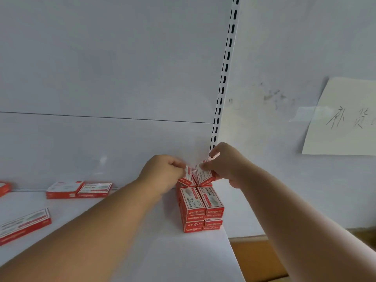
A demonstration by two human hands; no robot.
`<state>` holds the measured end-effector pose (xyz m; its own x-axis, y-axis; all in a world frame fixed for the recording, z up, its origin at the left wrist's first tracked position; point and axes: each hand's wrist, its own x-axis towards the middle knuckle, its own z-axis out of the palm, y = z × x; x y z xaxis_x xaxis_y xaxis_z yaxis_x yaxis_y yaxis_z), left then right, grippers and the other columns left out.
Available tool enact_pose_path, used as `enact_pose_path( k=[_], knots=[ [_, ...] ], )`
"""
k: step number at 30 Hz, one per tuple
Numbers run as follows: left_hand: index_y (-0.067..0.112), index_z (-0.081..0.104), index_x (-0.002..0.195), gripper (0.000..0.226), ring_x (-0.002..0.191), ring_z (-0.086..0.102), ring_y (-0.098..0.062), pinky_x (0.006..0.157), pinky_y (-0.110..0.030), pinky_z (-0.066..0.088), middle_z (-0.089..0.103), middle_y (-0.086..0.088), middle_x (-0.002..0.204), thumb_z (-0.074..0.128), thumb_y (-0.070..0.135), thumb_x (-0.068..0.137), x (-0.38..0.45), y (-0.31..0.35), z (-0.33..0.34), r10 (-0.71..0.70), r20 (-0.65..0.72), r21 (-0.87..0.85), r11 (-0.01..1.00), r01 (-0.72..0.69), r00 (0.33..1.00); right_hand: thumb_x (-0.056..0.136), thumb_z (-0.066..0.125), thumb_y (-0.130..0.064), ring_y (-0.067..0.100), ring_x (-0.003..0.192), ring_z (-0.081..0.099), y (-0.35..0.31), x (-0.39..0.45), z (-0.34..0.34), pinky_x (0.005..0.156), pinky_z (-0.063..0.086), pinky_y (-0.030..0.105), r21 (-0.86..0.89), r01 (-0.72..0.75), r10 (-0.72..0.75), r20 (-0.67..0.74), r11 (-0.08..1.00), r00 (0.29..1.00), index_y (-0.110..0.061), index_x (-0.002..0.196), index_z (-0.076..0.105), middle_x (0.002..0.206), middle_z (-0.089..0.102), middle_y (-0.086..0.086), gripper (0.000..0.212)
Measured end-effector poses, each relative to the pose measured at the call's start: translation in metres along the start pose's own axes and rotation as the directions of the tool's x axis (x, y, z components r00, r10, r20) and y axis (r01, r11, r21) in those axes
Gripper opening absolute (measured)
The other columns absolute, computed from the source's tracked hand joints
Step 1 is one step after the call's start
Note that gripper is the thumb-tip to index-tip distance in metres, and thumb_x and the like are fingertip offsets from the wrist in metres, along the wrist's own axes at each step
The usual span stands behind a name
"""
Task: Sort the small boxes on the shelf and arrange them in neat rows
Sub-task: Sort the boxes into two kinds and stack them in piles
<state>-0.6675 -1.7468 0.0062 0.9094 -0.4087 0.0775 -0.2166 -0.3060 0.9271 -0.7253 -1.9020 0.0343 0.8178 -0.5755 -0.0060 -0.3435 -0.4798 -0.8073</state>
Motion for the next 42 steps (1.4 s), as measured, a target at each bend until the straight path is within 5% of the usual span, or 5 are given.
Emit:
enact_pose_path(
  k=[5,12,26,39,42],
  knots=[
    [0.026,0.067,0.079,0.017,0.082,0.072,-0.019,0.080,-0.041,0.061,0.070,0.001,0.085,0.071,0.011,0.086,0.000,0.002,0.006,0.009,0.032,0.063,0.998,-0.011,0.999,0.084,0.073,-0.032,0.012,0.053,0.061,0.006,0.004,0.005,0.045,0.045,0.024,-0.279,0.110,-0.114,0.000,0.954,0.993,-0.011,0.074,0.065,0.067,0.070,0.001,0.025],
    [0.029,0.068,0.090,0.009,0.079,0.065,-0.010,0.068,-0.026,0.054,0.063,0.011,0.083,0.071,0.021,0.087,0.001,0.000,0.006,0.078,0.025,0.248,0.965,-0.081,0.997,0.087,0.067,-0.038,0.016,0.068,0.065,0.008,0.002,0.007,0.050,0.045,0.024,-0.474,0.144,-0.167,-0.005,0.869,0.986,-0.013,0.085,0.066,0.078,0.069,0.001,0.026],
    [0.032,0.067,0.097,0.012,0.082,0.057,-0.013,0.063,-0.024,0.041,0.058,0.006,0.105,0.065,0.026,0.087,-0.032,-0.027,-0.079,0.264,-0.026,0.447,0.866,-0.225,0.964,0.089,0.059,-0.035,0.022,0.086,0.059,-0.060,-0.052,0.057,0.068,0.045,0.028,-0.476,0.301,-0.387,-0.090,0.826,0.918,-0.015,0.089,0.060,0.090,0.064,0.000,0.020],
    [0.032,0.065,0.107,0.019,0.092,0.057,-0.012,0.073,-0.025,0.043,0.062,0.009,0.109,0.061,0.027,0.090,-0.061,-0.122,-0.273,0.165,-0.101,0.616,0.785,-0.069,0.981,0.089,0.060,-0.031,0.020,0.082,0.062,-0.151,-0.097,0.238,0.060,0.041,0.026,-0.414,0.389,-0.397,0.069,0.823,0.915,-0.015,0.090,0.060,0.090,0.066,0.001,0.016],
    [0.031,0.066,0.109,0.023,0.093,0.057,-0.013,0.078,-0.027,0.046,0.062,0.009,0.107,0.062,0.026,0.087,-0.055,-0.137,-0.292,0.159,-0.109,0.607,0.792,-0.061,0.981,0.089,0.060,-0.028,0.022,0.092,0.062,-0.153,-0.092,0.258,0.071,0.048,0.028,-0.452,0.372,-0.368,0.100,0.811,0.924,-0.015,0.103,0.063,0.102,0.066,0.002,0.019]
  ],
)
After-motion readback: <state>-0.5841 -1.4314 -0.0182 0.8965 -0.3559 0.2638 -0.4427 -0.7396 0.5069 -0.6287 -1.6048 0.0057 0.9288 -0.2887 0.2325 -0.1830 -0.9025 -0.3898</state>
